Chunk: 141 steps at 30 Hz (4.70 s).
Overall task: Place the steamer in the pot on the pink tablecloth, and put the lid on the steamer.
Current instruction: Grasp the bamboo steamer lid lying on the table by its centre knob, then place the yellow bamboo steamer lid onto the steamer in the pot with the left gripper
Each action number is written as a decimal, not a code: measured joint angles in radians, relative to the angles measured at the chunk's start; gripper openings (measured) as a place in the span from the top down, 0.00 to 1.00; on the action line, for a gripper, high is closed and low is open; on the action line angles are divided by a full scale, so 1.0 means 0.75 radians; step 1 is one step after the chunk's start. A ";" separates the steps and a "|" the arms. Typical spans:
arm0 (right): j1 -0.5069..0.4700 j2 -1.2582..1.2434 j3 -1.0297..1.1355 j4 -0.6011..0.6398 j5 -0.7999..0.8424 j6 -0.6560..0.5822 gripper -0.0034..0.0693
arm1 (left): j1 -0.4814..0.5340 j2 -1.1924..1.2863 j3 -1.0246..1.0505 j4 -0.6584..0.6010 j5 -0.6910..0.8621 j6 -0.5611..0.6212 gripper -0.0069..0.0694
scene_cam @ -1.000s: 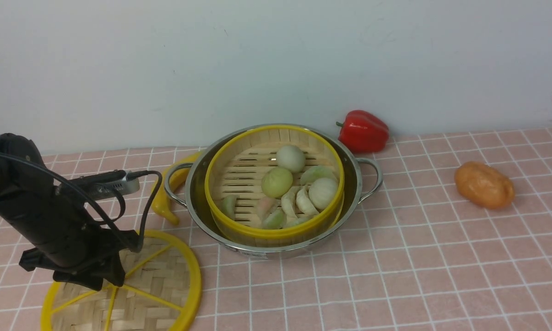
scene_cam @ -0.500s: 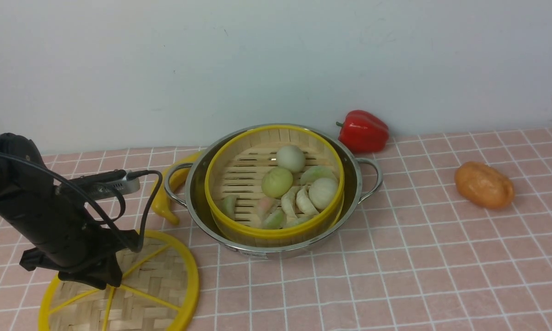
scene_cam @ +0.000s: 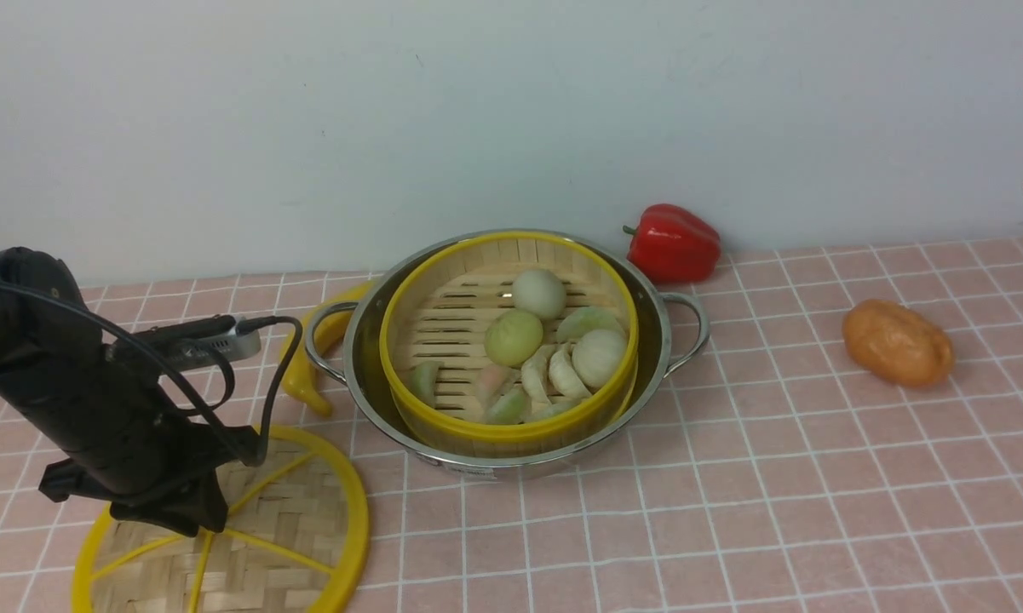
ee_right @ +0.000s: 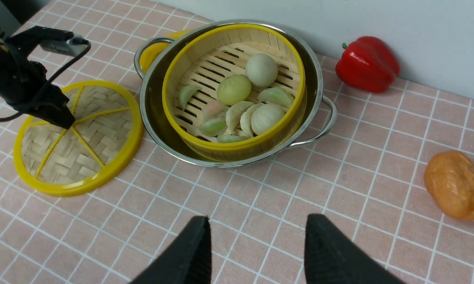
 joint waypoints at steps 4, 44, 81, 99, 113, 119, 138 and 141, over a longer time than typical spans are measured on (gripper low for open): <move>0.000 0.000 0.000 0.000 0.000 0.000 0.49 | 0.000 0.005 -0.004 -0.003 0.002 0.000 0.76; 0.000 0.000 0.000 -0.036 0.002 0.004 0.49 | -0.054 -0.144 -0.552 0.361 0.427 -0.132 0.75; 0.000 0.000 0.000 0.024 0.002 0.010 0.49 | -0.728 0.330 -1.306 0.378 0.457 -0.167 0.75; 0.000 0.000 0.000 0.025 0.003 0.013 0.49 | -0.728 0.409 -1.238 0.425 0.457 -0.145 0.75; 0.000 0.000 0.000 0.025 0.003 0.014 0.49 | -0.728 0.452 -1.238 0.425 0.331 -0.145 0.75; 0.000 0.000 0.000 0.025 0.003 0.014 0.49 | -0.728 0.504 -1.238 0.425 0.289 -0.145 0.75; 0.000 0.000 0.000 0.025 0.004 0.014 0.49 | -0.728 0.542 -1.238 0.414 0.216 -0.145 0.75; 0.000 0.000 0.000 0.025 0.004 0.014 0.49 | -0.728 0.542 -1.238 0.401 0.216 -0.145 0.75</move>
